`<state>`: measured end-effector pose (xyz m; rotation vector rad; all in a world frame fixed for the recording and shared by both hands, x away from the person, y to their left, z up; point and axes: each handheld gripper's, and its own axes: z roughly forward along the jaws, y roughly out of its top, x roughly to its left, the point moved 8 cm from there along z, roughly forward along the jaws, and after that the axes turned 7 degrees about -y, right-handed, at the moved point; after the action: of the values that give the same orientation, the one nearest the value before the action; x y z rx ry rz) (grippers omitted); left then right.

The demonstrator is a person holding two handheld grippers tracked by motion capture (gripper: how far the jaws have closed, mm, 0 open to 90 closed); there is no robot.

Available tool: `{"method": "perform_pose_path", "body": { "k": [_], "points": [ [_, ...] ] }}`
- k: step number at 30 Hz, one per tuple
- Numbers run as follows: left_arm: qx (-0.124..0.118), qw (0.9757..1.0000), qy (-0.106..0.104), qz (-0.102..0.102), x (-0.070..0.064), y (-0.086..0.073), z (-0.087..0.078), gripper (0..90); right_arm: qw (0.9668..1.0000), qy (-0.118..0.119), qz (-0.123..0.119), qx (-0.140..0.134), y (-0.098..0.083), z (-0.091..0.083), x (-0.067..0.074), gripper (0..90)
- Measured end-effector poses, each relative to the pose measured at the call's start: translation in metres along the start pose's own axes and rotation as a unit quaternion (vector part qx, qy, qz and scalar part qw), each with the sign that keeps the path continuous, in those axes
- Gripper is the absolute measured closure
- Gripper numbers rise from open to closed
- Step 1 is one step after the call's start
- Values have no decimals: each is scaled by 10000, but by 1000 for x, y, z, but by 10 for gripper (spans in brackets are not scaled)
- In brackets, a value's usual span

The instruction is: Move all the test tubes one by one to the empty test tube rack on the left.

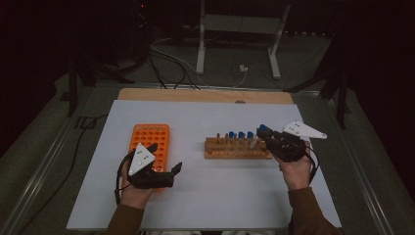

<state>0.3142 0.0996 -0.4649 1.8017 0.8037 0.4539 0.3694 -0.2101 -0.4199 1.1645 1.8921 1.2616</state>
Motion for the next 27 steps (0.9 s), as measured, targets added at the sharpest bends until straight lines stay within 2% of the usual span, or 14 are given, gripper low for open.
{"method": "perform_pose_path", "body": {
  "k": [9, 15, 27],
  "points": [
    [-32, 10000, -3, 12, -2, 2, 2, 20, 9996, 238, -115, 14, -1, 4, 23, 770],
    [-64, 10000, 5, 30, -3, 5, 2, 18, 9991, 407, -81, 30, -1, 9, 36, 770],
    [-67, 9999, -102, 70, -11, 9, 11, 16, 9973, 708, -189, 51, 1, 19, 66, 770]
  ]
}}
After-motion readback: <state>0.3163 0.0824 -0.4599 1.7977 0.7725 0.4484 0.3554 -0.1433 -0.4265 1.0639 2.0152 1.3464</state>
